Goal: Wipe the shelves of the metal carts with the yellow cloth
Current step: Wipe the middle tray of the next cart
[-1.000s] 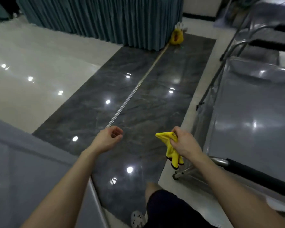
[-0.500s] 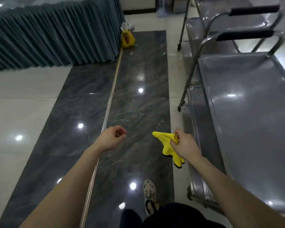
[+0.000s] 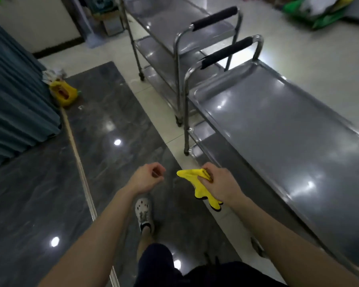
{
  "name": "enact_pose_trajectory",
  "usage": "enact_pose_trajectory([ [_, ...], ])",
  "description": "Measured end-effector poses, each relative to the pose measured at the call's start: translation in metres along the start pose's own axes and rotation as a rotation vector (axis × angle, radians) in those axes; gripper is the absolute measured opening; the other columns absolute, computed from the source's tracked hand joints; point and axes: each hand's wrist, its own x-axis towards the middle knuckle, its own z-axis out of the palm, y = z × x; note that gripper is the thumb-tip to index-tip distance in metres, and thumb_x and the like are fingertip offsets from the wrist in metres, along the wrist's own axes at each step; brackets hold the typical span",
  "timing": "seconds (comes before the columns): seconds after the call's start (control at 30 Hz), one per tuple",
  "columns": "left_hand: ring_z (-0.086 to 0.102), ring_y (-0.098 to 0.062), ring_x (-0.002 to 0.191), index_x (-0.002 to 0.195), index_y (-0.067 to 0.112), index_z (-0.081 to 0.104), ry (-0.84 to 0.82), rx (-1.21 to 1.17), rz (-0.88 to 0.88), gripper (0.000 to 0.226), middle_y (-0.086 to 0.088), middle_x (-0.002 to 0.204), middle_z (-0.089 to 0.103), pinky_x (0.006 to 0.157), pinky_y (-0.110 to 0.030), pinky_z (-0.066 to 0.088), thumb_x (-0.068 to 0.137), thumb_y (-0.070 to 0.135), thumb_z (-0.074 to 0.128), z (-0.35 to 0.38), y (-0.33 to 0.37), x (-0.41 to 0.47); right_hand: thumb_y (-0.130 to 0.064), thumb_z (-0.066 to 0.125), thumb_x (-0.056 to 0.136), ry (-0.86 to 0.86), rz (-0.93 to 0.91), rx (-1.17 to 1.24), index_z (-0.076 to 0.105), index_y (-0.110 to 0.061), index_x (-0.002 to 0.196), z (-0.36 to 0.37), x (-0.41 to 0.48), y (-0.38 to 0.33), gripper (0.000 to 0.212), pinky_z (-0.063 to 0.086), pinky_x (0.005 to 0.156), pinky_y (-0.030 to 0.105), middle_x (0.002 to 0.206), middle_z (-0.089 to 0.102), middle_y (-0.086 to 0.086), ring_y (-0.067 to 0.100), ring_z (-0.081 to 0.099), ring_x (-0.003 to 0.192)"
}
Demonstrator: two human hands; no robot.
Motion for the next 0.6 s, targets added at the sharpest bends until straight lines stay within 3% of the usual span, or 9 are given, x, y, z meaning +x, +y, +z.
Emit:
enact_pose_trajectory([
  [0.1, 0.074, -0.017, 0.100, 0.116, 0.024, 0.075, -0.117, 0.080, 0.119, 0.033, 0.004, 0.108, 0.078, 0.096, -0.042, 0.059, 0.086, 0.015, 0.086, -0.024, 0.001, 0.075, -0.041, 0.069, 0.100, 0.083, 0.164, 0.004, 0.061, -0.025, 0.113, 0.015, 0.029, -0.007, 0.022, 0.050, 0.068, 0.040, 0.082, 0.063, -0.004, 0.025, 0.063, 0.077],
  [0.2, 0.071, -0.027, 0.114, 0.132, 0.013, 0.071, -0.291, 0.183, 0.276, 0.055, -0.009, 0.124, 0.073, 0.101, -0.042, 0.056, 0.080, 0.006, 0.088, -0.041, 0.016, 0.137, -0.040, 0.069, 0.101, 0.169, 0.317, 0.012, 0.061, -0.028, 0.120, 0.027, 0.044, -0.026, 0.024, 0.041, 0.069, 0.034, 0.088, 0.064, -0.005, 0.023, 0.059, 0.079],
  [0.27, 0.062, -0.032, 0.124, 0.144, 0.014, 0.063, -0.382, 0.270, 0.382, 0.075, -0.014, 0.132, 0.064, 0.106, -0.045, 0.052, 0.074, 0.005, 0.089, -0.044, 0.027, 0.164, -0.038, 0.070, 0.100, 0.230, 0.378, 0.036, 0.062, -0.031, 0.119, 0.032, 0.051, -0.041, 0.022, 0.040, 0.069, 0.033, 0.088, 0.069, -0.003, 0.024, 0.063, 0.080],
  [0.37, 0.045, -0.037, 0.136, 0.160, 0.026, 0.046, -0.426, 0.545, 0.516, 0.094, -0.014, 0.144, 0.049, 0.114, -0.047, 0.045, 0.076, 0.017, 0.087, -0.038, 0.037, 0.196, -0.034, 0.072, 0.099, 0.325, 0.435, 0.118, 0.063, -0.031, 0.118, 0.038, 0.055, -0.061, 0.021, 0.051, 0.070, 0.040, 0.089, 0.072, -0.002, 0.027, 0.067, 0.082],
  [0.43, 0.042, -0.036, 0.138, 0.154, 0.032, 0.055, -0.439, 0.670, 0.562, 0.076, -0.010, 0.147, 0.047, 0.115, -0.044, 0.043, 0.083, 0.027, 0.083, -0.031, 0.038, 0.211, -0.033, 0.072, 0.100, 0.399, 0.477, 0.187, 0.062, -0.032, 0.117, 0.045, 0.054, -0.068, 0.020, 0.055, 0.074, 0.045, 0.092, 0.071, -0.003, 0.025, 0.067, 0.084],
  [0.5, 0.048, -0.033, 0.136, 0.129, 0.029, 0.074, -0.470, 0.630, 0.568, 0.044, -0.007, 0.142, 0.055, 0.110, -0.040, 0.046, 0.086, 0.031, 0.081, -0.025, 0.037, 0.227, -0.032, 0.069, 0.103, 0.492, 0.551, 0.255, 0.060, -0.033, 0.117, 0.053, 0.050, -0.066, 0.017, 0.056, 0.074, 0.047, 0.091, 0.069, -0.005, 0.021, 0.066, 0.083],
  [0.6, 0.070, -0.028, 0.105, 0.095, 0.020, 0.079, -0.542, 0.229, 0.378, 0.021, -0.002, 0.101, 0.072, 0.080, -0.033, 0.054, 0.080, 0.035, 0.078, -0.014, 0.028, 0.247, -0.039, 0.059, 0.109, 0.644, 0.729, 0.322, 0.057, -0.028, 0.120, 0.072, 0.048, -0.053, 0.015, 0.055, 0.070, 0.049, 0.084, 0.066, 0.001, 0.021, 0.065, 0.078],
])
